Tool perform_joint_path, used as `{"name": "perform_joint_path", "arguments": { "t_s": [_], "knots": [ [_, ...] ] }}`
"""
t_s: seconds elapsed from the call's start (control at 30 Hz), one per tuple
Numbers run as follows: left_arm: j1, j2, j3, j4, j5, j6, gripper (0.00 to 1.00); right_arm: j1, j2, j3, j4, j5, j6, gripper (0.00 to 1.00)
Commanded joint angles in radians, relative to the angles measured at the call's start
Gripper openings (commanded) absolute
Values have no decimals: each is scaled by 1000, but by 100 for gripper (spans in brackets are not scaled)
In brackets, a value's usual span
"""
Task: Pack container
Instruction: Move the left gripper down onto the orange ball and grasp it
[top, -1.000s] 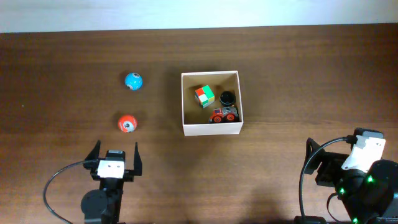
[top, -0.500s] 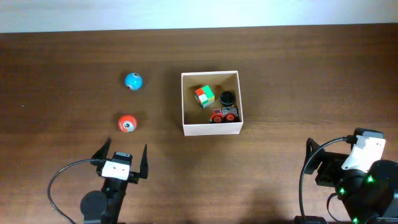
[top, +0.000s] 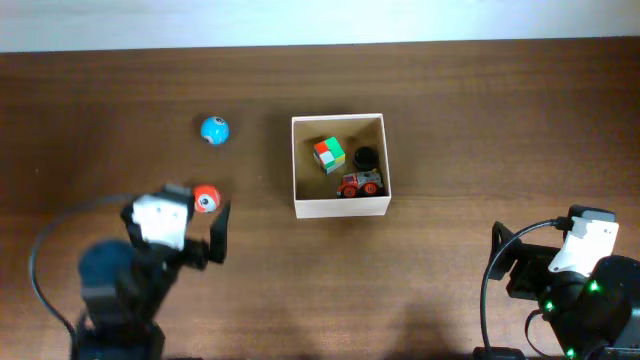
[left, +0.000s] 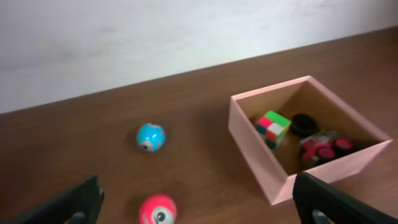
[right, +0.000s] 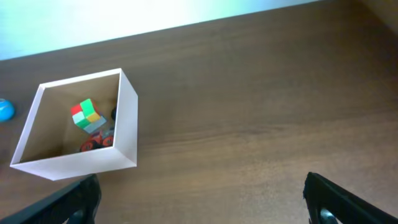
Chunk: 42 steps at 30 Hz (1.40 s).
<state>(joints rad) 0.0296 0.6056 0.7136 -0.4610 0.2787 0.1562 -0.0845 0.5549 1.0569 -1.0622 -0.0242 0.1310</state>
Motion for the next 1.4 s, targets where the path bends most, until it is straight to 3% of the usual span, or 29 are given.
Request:
{"name": "perform_joint_path", "arguments": {
  "t_s": [0.0, 0.07, 0.2, 0.3, 0.4, 0.93, 1.37],
  "knots": [
    [6, 158, 119, -57, 66, 7, 99, -8, -3, 0, 2, 13, 1, 99],
    [6, 224, 143, -58, 42, 29, 99, -8, -3, 0, 2, 13, 1, 99],
    [6, 389, 261, -167, -132, -120, 99, -8, -3, 0, 2, 13, 1, 99],
    [6, 558, 430, -352, -148, -134, 99, -8, -3, 0, 2, 13, 1, 99],
    [6, 684, 529, -423, -145, -134, 99, -8, -3, 0, 2, 13, 1, 99],
    [6, 1078, 608, -547, -176, -171, 99, -8, -3, 0, 2, 13, 1, 99],
    [6, 1207, 627, -407, -194, -171, 99, -8, -3, 0, 2, 13, 1, 99]
  ]
}}
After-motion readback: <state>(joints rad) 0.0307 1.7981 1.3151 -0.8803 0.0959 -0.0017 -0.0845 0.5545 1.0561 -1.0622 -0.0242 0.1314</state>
